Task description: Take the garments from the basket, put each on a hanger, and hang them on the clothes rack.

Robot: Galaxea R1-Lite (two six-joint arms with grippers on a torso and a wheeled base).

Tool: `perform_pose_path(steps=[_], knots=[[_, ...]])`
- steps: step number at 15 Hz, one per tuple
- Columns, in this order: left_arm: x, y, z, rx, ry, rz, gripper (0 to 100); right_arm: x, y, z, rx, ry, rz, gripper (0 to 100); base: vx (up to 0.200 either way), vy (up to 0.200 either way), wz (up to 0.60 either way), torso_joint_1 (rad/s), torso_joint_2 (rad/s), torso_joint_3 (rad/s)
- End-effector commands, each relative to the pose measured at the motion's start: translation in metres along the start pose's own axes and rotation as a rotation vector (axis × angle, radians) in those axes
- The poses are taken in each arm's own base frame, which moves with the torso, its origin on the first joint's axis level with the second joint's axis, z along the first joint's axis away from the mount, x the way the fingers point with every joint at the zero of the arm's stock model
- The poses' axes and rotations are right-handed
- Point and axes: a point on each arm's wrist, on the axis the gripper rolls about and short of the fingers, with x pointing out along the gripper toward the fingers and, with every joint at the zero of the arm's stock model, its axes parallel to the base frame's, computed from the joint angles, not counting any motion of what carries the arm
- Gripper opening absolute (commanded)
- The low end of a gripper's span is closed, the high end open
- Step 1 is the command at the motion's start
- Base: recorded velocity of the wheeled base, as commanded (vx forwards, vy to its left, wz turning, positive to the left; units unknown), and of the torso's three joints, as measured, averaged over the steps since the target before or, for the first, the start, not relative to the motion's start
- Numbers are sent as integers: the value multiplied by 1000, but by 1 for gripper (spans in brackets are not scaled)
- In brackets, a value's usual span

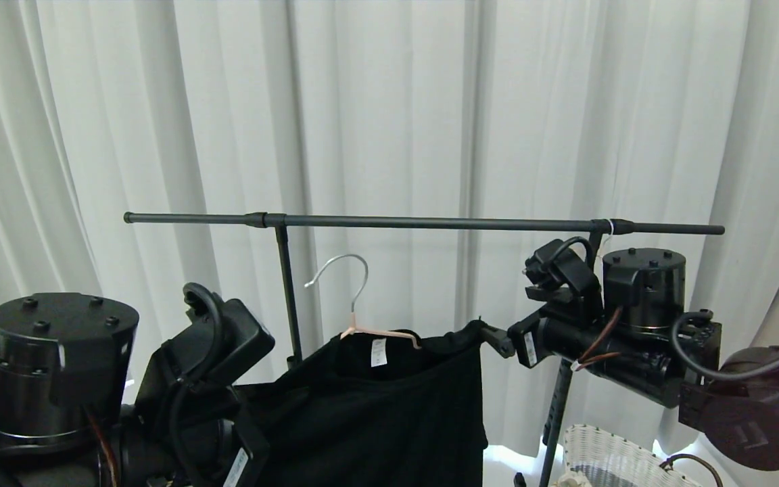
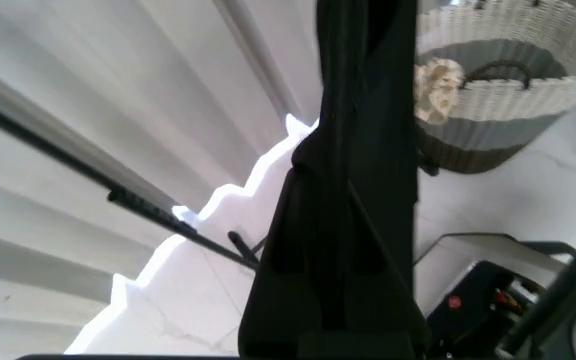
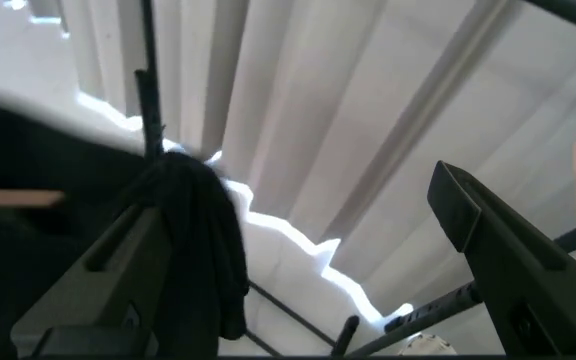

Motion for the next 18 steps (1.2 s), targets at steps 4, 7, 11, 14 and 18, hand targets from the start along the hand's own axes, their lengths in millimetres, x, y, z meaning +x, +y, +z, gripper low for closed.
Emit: perform_pose_path(steps=[4,7,11,14,18], knots=[[2,11,3,-21,-32,55,0,-21,8,1,-16,46,41,100,0,0,0,0,0,0],[2,14,1,-29,-27,66,0,-33,7,6,-16,57,47,100,0,0,0,0,0,0],[-5,1,0,6,-67,-30,0,-44,9,13,-163,23,207,100,0,0,0,0,0,0],[-4,-4,-13,90,-105,-151,0,-62,13,18,-315,-2,420,100,0,0,0,0,0,0],[-5,-12,-18,191,-149,-292,0,-86,38,16,-362,42,637,100,0,0,0,0,0,0]])
